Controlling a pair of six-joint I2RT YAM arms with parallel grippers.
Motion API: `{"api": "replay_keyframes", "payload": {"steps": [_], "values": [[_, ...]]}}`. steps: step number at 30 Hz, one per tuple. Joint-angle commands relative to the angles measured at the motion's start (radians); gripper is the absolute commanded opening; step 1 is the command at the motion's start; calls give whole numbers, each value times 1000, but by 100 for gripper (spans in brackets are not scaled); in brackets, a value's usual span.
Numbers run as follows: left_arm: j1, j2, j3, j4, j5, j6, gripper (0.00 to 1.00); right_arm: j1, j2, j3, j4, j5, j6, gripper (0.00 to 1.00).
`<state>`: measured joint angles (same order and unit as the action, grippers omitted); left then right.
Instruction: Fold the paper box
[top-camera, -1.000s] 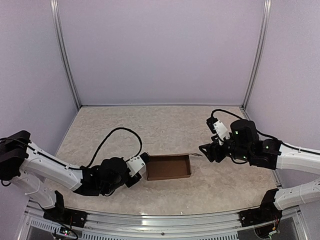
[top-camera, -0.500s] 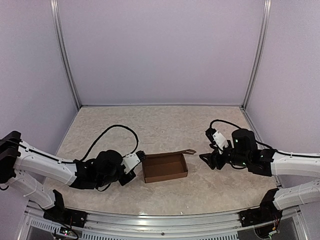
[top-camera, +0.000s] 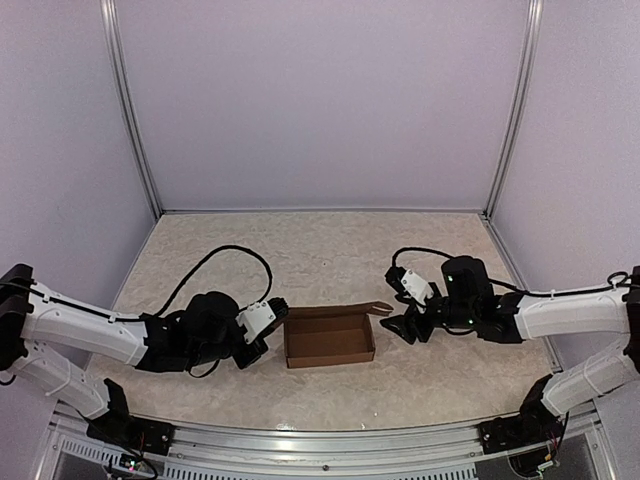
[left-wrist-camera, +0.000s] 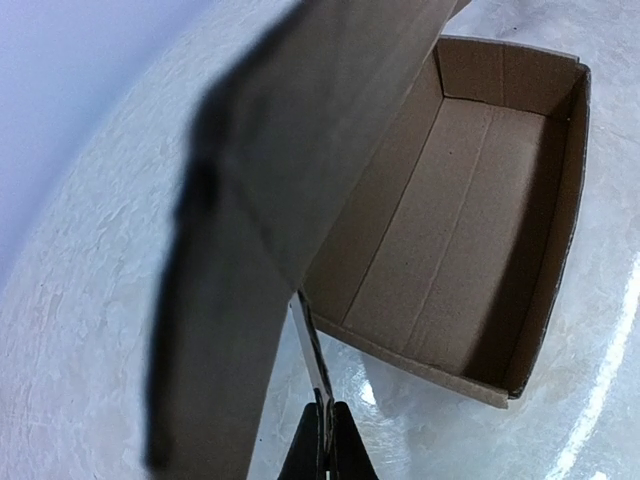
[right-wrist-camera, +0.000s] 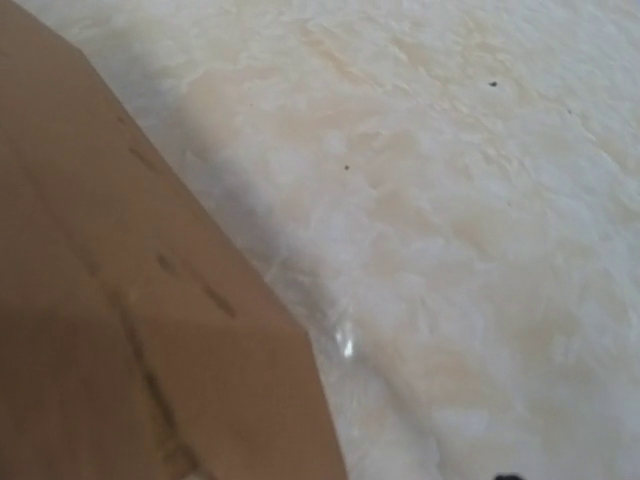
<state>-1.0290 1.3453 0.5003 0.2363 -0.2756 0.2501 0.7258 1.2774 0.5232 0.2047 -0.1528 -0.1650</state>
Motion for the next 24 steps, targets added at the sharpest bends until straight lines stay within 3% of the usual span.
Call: {"api": "replay_keyframes", "payload": {"steps": [1, 5, 10, 24], "values": [[10, -22, 15, -25, 34, -4, 0, -12, 72, 43, 83, -50, -76, 71], [12, -27, 11, -25, 40, -7, 0, -12, 97, 58, 104, -78, -79, 66], [16, -30, 3, -18, 40, -9, 0, -12, 106, 64, 96, -104, -75, 46], [28, -64, 1, -18, 35, -25, 0, -12, 81, 27, 85, -84, -36, 31]]}}
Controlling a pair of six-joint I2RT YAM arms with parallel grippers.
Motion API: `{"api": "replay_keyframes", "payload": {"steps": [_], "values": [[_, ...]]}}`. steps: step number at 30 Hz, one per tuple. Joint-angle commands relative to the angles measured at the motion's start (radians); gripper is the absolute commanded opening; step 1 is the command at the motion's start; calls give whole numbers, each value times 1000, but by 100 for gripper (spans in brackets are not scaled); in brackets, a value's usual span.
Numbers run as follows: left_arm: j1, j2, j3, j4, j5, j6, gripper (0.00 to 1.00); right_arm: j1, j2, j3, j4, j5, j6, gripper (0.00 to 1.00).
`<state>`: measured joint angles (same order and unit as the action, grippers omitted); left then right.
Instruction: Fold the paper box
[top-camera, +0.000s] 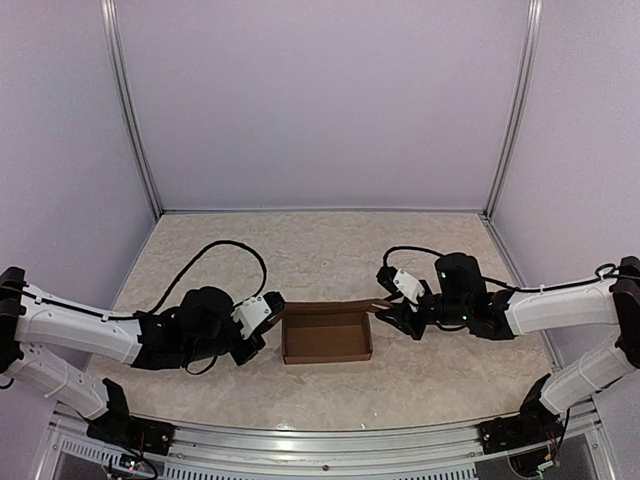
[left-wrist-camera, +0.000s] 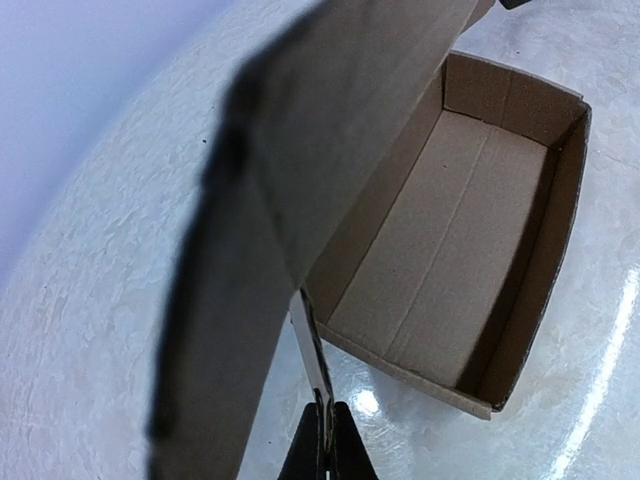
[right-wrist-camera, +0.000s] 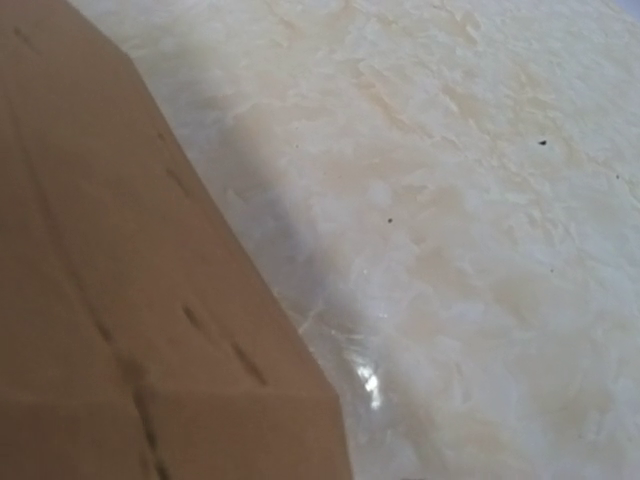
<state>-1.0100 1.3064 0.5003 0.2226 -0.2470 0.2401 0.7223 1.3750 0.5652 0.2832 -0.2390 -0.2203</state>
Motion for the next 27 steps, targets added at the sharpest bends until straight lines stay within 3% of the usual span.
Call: {"api": "replay_keyframes", "payload": {"steps": [1, 4, 11, 19, 27], "values": [[8, -28, 1, -5, 6, -17, 0, -9, -22, -18, 7, 2, 21, 29], [9, -29, 3, -6, 8, -20, 0, -9, -35, -25, 17, 0, 30, 16], [8, -11, 27, -30, 8, -31, 0, -5, -58, -27, 25, -22, 54, 1], [10, 5, 95, -72, -26, -110, 0, 31, -68, -40, 35, 10, 101, 0], [10, 51, 177, -108, 36, -195, 0, 97, -59, -43, 66, 137, 187, 0]]}}
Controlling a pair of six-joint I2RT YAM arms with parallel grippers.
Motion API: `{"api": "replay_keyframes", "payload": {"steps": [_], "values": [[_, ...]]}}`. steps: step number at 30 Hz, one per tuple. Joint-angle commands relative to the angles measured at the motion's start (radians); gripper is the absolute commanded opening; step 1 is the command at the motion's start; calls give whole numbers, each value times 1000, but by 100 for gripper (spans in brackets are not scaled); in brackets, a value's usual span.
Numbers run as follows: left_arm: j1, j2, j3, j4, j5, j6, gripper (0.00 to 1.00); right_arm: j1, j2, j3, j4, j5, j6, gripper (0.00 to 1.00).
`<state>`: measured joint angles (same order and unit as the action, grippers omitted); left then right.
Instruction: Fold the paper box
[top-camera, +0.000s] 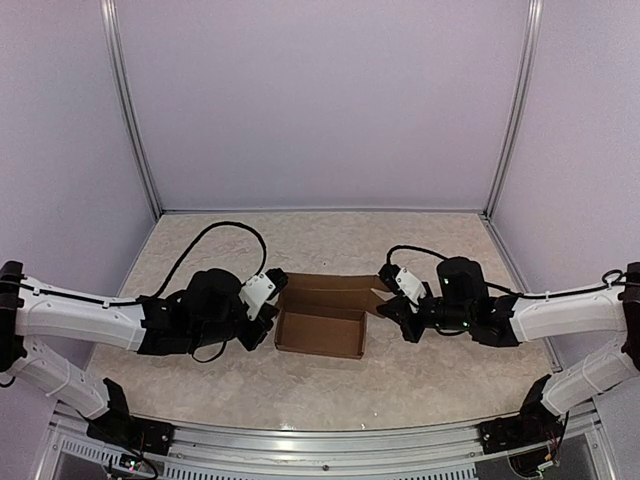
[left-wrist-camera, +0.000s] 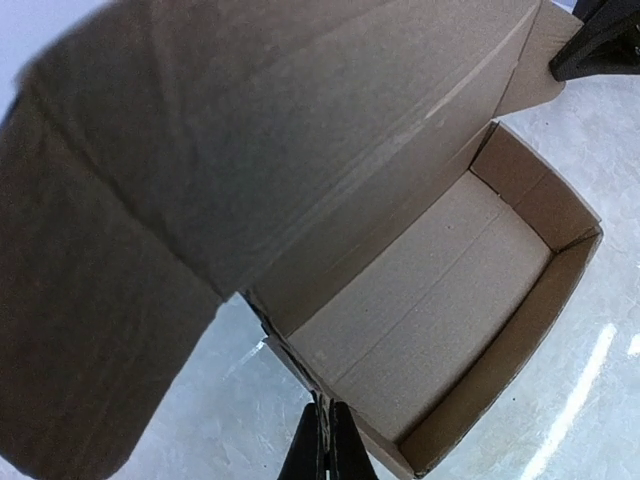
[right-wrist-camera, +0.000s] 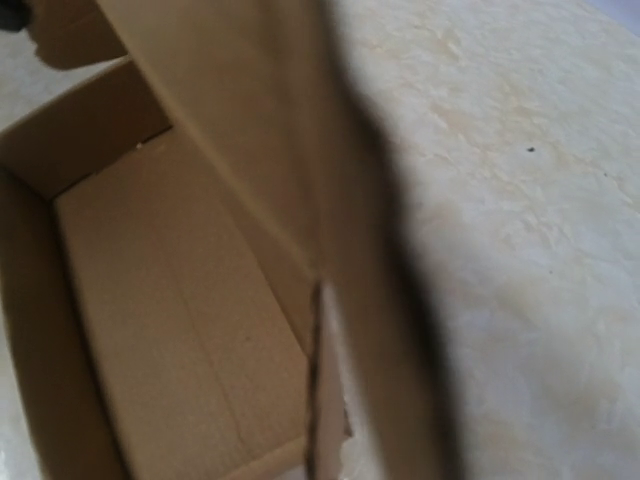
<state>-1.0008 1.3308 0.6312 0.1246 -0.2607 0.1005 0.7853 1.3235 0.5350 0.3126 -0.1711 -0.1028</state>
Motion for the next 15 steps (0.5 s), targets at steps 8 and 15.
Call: {"api": "replay_keyframes", "payload": {"steps": [8, 15], "values": [[-1, 105, 81, -12, 71, -84, 0, 79, 16, 1, 89, 181, 206, 0], [-5, 170, 117, -33, 49, -131, 0, 94, 61, 26, 112, 198, 284, 0]]}}
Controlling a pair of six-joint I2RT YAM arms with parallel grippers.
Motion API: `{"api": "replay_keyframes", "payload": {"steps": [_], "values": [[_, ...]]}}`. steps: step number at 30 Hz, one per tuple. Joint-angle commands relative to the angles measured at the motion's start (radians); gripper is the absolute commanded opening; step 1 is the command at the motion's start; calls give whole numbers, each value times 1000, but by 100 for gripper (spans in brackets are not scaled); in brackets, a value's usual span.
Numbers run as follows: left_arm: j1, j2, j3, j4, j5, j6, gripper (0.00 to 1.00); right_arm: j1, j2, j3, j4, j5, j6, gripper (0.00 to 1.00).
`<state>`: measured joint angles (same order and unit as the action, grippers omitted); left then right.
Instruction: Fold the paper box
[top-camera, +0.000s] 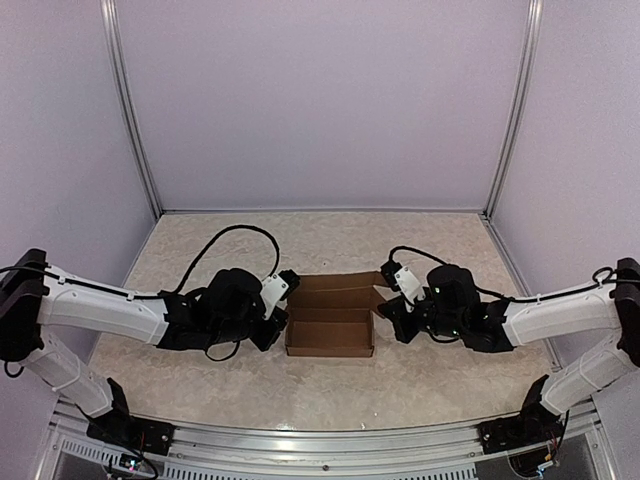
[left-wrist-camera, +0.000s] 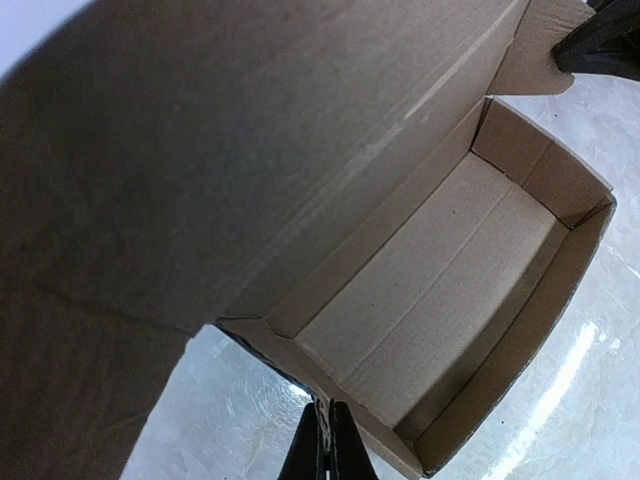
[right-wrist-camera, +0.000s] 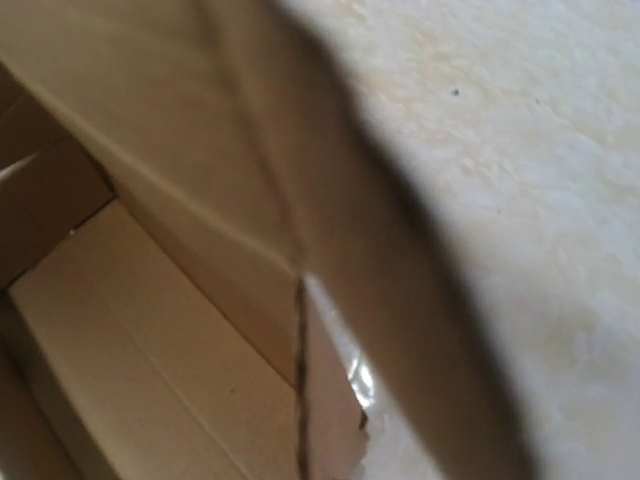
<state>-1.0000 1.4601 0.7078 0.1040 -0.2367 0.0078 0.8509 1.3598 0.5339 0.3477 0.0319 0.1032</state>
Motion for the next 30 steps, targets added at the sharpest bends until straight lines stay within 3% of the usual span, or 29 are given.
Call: {"api": "replay_keyframes", "payload": {"steps": [1, 30], "values": [[-7, 46, 42, -12, 24, -48, 0, 30, 29, 34, 76, 0, 90, 0], [-12, 114, 65, -12, 47, -91, 0, 120, 132, 96, 99, 176, 352, 0]]}}
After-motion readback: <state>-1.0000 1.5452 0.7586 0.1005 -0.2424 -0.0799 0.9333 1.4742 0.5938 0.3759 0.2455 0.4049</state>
